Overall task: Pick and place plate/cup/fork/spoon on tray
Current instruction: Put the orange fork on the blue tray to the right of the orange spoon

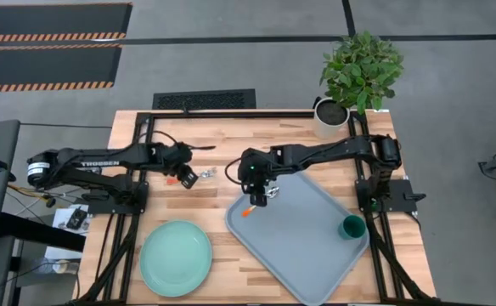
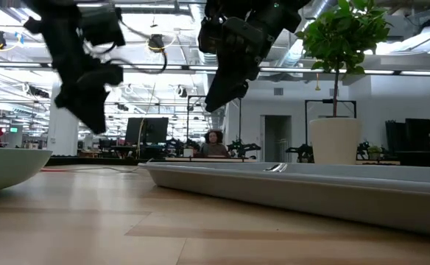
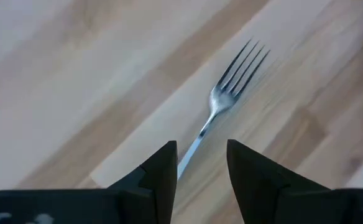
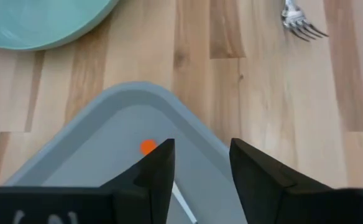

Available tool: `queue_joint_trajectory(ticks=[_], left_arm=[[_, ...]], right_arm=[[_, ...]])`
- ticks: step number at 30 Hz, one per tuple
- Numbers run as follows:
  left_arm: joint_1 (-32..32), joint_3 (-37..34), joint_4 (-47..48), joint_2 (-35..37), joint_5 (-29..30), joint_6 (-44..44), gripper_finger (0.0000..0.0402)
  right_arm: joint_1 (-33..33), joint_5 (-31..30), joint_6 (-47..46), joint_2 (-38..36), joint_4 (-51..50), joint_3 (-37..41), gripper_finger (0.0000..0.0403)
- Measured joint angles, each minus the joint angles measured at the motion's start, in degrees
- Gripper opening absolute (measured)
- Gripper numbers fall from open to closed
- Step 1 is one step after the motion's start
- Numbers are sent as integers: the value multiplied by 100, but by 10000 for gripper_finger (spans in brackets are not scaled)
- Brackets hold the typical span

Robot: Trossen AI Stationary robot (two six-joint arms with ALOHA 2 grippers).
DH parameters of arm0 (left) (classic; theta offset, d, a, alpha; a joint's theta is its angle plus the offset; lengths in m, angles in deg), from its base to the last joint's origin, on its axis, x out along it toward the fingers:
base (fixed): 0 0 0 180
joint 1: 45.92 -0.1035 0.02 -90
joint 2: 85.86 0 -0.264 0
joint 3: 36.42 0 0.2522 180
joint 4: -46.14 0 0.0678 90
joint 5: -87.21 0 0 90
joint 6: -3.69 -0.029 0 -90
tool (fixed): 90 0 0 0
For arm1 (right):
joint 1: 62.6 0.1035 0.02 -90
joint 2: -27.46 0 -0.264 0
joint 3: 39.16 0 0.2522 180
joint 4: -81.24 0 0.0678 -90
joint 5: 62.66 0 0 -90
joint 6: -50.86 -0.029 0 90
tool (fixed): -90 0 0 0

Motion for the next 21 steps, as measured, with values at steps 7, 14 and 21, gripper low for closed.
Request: queue_joint_trajectory(ticks=[7, 14, 21], left_arm=[[0, -856, -956, -1, -19, 74, 125], [24, -1079, -1336, -207, -364, -420, 125], [34, -1058, -1413, -929, -326, -693, 124]], right_arm=[[37, 2, -5, 2, -12, 0, 179], [25, -9, -7, 2, -60, 0, 177], [31, -9, -23, 2, -128, 0, 175]])
